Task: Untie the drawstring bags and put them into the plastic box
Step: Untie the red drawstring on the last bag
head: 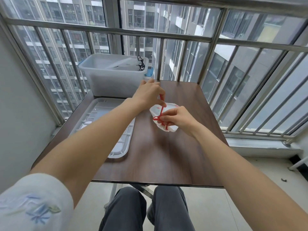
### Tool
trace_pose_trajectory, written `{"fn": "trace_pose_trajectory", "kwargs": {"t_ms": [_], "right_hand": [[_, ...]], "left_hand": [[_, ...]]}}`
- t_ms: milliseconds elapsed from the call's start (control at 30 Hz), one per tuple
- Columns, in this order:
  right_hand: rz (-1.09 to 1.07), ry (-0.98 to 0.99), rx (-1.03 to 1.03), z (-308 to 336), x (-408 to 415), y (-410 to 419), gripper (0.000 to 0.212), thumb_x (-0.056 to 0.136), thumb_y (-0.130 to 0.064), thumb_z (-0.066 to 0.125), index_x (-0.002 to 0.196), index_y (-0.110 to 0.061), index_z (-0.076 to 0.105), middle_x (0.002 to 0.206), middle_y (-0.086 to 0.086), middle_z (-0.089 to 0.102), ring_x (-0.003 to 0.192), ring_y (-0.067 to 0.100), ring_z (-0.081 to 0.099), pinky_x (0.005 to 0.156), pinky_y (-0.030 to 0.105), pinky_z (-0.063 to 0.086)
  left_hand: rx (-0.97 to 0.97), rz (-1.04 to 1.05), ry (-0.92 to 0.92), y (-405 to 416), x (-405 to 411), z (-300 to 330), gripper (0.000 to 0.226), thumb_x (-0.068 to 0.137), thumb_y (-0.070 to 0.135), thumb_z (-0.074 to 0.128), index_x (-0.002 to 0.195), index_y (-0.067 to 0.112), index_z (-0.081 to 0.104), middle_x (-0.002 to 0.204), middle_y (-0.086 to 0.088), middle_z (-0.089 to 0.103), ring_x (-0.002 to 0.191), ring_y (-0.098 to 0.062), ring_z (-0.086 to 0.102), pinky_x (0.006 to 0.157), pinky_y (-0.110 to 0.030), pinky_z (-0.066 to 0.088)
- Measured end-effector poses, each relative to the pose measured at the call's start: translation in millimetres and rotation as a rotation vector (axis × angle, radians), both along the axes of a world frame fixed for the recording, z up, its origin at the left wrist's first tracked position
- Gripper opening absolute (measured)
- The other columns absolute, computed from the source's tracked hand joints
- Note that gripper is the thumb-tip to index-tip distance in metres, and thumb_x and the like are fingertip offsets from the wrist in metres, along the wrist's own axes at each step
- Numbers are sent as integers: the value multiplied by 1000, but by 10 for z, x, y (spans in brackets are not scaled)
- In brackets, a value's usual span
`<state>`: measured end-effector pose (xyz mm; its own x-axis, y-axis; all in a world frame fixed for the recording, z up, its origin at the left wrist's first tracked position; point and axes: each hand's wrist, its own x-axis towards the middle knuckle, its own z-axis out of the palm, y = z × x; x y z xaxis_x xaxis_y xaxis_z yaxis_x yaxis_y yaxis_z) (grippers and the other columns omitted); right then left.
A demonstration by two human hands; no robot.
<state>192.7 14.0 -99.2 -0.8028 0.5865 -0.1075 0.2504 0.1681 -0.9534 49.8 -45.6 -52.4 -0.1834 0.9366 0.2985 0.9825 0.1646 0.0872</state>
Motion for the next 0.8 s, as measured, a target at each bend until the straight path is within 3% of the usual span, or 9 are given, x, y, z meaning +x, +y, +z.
{"fn": "trace_pose_trajectory", "kwargs": {"t_ms": [100,167,267,333,467,600,667,733,800], "right_hand": [[-69,3,-34,43,20,3,14,83,-2,65,93,6,70,65,0,69,50,1,57,48,11,44],[-132,22,-100,60,7,2,15,83,-3,65,94,7,69,70,6,68,48,2,56,44,11,40],[-197,78,-243,82,-27,-10,8,81,-1,67,88,2,66,69,8,68,46,6,56,41,11,39],[-209,89,-269,104,-53,-16,3,82,0,66,82,-3,65,60,4,67,46,6,57,42,13,39],[-241,87,-270,111,-73,-6,17,85,-3,62,80,-15,51,56,-2,67,50,5,62,57,23,38],[-220,99,-293,105,-36,1,21,83,-7,66,82,-17,48,62,-4,68,56,6,61,63,26,36],[-184,86,-281,117,-16,8,16,84,-8,65,82,-16,52,70,1,65,58,5,61,62,26,34],[-138,83,-279,123,-4,16,14,84,-7,64,81,-16,54,73,2,65,61,6,62,61,25,33],[-92,98,-297,115,8,34,14,84,-3,63,84,-15,56,76,3,66,66,7,63,63,25,35]], "left_hand": [[36,121,104,86,16,-149,33,79,39,68,107,23,64,122,-2,50,122,-25,35,100,-37,23],[108,210,105,77,21,-267,32,86,24,62,117,21,57,128,-4,47,125,-26,34,102,-37,23],[342,187,-112,-39,115,-399,29,89,3,46,110,13,63,115,-6,61,111,-28,49,90,-35,33],[410,41,-281,-170,206,-457,29,86,3,45,103,8,67,105,-8,67,100,-29,55,84,-36,38],[356,-106,-430,-328,259,-600,23,84,16,65,106,14,69,98,-1,67,88,-15,56,77,-18,37],[397,-114,-543,-337,263,-579,27,75,9,74,102,8,71,88,4,64,79,-7,51,73,1,34],[432,-100,-637,-345,263,-572,25,73,6,75,98,7,71,88,-1,70,75,-9,57,74,-4,42],[446,-74,-717,-359,251,-573,26,73,5,75,98,7,67,91,-4,73,79,-14,66,79,-21,51],[449,-56,-720,-376,233,-574,25,75,6,74,98,5,63,93,-7,74,84,-17,69,80,-27,53]]}}
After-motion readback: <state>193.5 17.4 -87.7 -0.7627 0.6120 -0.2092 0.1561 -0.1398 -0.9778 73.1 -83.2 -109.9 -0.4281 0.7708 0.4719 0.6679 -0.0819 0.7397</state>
